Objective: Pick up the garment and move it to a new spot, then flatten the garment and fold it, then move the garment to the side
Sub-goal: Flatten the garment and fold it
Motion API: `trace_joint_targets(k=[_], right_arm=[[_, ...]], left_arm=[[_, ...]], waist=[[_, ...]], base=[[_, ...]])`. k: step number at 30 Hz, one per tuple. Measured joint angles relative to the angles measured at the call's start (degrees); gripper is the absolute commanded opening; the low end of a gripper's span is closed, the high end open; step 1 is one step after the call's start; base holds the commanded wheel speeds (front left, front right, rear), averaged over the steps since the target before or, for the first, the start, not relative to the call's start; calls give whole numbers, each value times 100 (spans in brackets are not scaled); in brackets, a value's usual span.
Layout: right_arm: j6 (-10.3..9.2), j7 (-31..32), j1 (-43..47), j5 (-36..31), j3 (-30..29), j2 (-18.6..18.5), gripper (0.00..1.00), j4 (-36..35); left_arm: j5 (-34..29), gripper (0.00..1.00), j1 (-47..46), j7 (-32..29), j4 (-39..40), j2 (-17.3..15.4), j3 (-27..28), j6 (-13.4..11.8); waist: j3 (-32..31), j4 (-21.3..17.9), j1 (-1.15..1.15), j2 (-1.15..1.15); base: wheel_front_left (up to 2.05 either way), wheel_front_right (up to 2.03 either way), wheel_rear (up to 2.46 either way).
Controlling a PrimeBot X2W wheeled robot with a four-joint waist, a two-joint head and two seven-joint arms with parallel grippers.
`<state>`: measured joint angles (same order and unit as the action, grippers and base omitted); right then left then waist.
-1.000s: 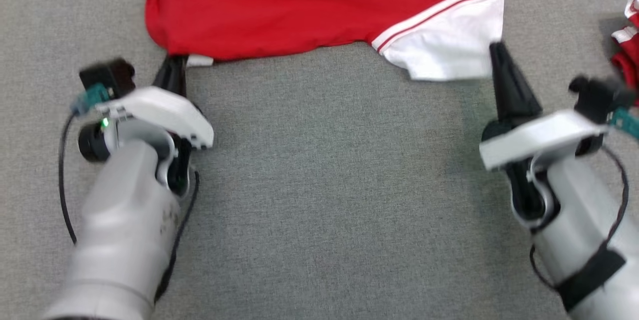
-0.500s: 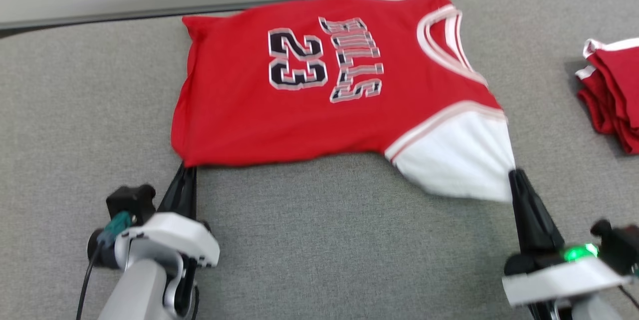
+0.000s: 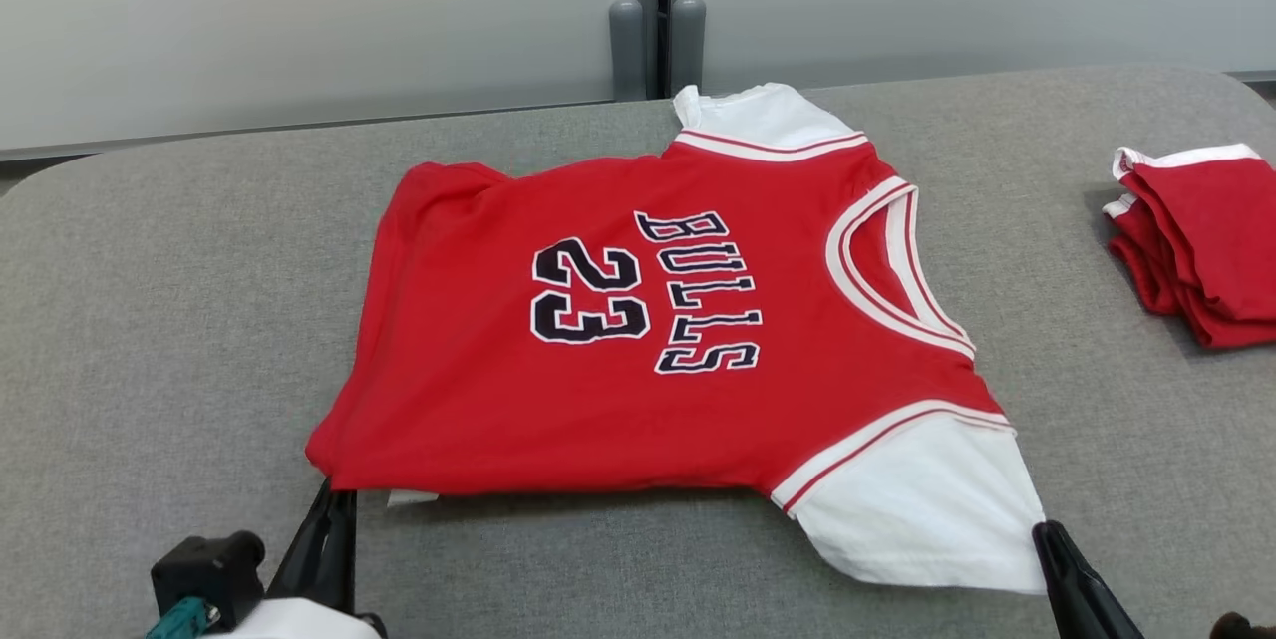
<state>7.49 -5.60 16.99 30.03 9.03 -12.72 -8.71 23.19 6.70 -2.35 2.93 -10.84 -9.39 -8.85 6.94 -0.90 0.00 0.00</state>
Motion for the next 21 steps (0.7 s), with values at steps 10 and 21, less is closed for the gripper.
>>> trace_joint_targets(k=[10,21], right_arm=[[0,490,422,-46,-255,119,0,-423],[0,760,-789,311,-485,-57,0,447]], left_arm=[[0,0,747,-848,1126,-132,-89,-381],[101,0,-354,-1789,386,-424,-450,103]], waist=[[20,75,0,0],[441,55,0,0]], base=[[0,0,0],[0,0,0]])
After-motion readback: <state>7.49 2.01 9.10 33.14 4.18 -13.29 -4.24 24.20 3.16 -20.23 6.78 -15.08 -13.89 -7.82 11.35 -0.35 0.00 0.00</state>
